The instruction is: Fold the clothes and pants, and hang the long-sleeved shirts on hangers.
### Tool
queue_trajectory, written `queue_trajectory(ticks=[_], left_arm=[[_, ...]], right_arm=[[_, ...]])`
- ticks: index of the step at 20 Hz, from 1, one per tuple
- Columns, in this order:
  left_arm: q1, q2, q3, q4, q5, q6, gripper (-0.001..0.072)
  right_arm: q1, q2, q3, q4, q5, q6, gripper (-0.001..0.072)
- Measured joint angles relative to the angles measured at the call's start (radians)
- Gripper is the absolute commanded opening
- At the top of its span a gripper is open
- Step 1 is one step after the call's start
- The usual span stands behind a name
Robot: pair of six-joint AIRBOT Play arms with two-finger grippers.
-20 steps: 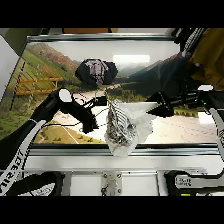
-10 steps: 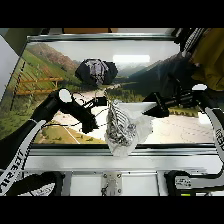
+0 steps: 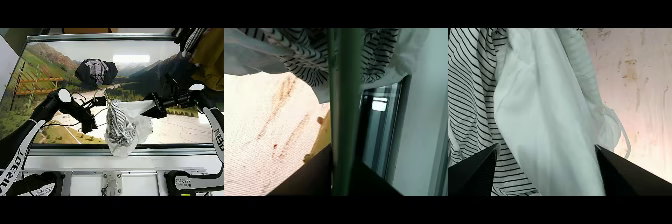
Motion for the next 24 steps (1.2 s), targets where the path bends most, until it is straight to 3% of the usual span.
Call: queue_trajectory(ticks=[9, 10, 12, 13, 24], left_arm=[[0.0, 0.0, 0.0, -0.003, 0.003, 0.002, 0.0011], [0.0, 0.0, 0.0, -0.003, 0.003, 0.002, 0.0012], [0.0, 0.0, 0.0, -0.003, 0.003, 0.002, 0.0012], [0.0, 0.0, 0.0, -0.002, 0.003, 0.003, 0.0012], [0.0, 0.0, 0.0, -0.003, 0.008, 0.001, 0.0012]], right_arm=[[0.002, 0.0, 0.0, 0.003, 0.002, 0.0, 0.0652], [0.002, 0.0, 0.0, 0.003, 0.003, 0.0, 0.0607], [0.002, 0.0, 0.0, 0.003, 0.003, 0.0, 0.0085], [0.002, 0.0, 0.0, 0.0, 0.003, -0.001, 0.0026], [0.002, 0.0, 0.0, 0.003, 0.004, -0.004, 0.0018]])
